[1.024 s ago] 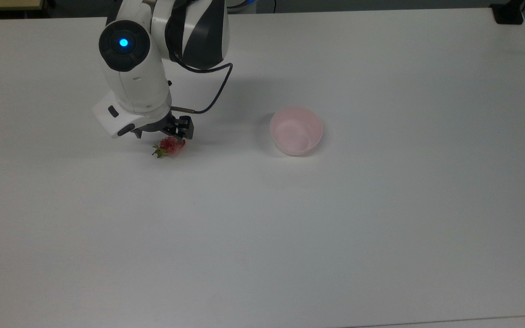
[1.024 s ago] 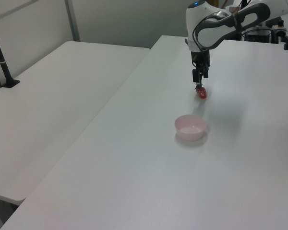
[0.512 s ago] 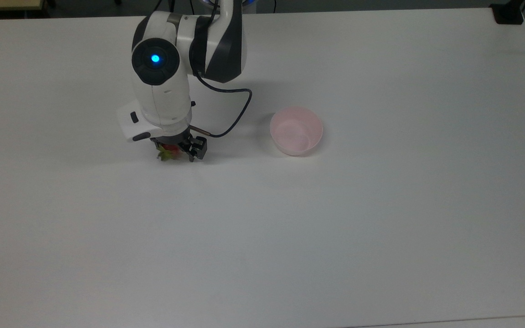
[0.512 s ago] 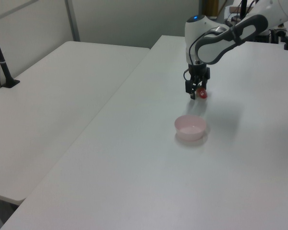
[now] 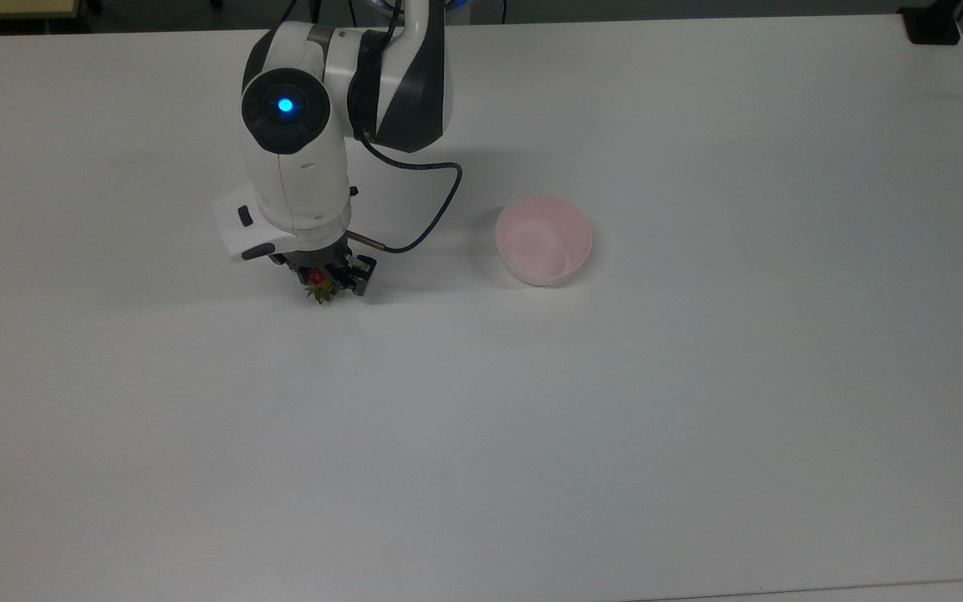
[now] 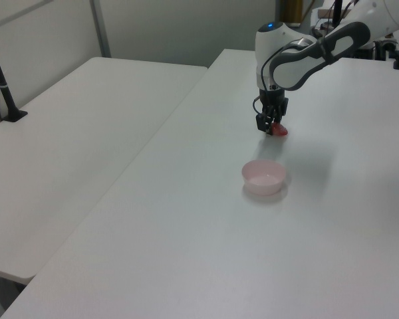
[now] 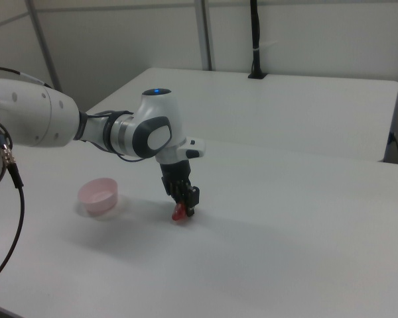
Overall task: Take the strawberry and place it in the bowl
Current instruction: 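Lift the strawberry and carry it over the pink bowl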
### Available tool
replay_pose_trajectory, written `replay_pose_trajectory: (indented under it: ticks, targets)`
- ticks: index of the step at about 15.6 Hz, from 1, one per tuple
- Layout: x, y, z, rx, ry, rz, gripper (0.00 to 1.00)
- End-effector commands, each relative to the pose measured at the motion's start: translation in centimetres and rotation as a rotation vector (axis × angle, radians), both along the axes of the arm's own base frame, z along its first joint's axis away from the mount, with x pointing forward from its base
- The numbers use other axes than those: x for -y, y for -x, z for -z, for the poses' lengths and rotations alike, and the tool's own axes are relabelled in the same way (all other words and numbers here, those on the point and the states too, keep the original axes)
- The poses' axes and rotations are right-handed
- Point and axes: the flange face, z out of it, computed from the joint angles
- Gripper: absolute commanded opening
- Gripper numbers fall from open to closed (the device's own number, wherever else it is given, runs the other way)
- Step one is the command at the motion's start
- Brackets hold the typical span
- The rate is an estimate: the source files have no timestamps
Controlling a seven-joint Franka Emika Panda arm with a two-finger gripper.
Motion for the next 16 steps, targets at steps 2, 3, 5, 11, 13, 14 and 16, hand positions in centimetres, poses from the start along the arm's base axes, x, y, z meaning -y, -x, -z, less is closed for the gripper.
replay_pose_trajectory:
  ticks: [2,3,5,11,13,14,16]
  targets:
    - [-1.0,-0.1,-5.7,0.017,-0.058,-0.010,0.24]
    - [-1.8,-0.3,-8.2,0.044,-0.097,-0.001,0.24]
    - [-5.6,-0.2,-11.1,0.057,-0.148,-0.034,0.25]
    - [-20.9,2.0,-12.3,0.001,-0.163,-0.200,0.29]
    - [-25.3,2.9,-10.0,-0.027,-0.149,-0.224,0.33]
    - [-26.5,3.0,-8.5,-0.047,-0.138,-0.230,0.34]
    - [-27.6,2.9,-6.2,-0.050,-0.125,-0.242,0.40]
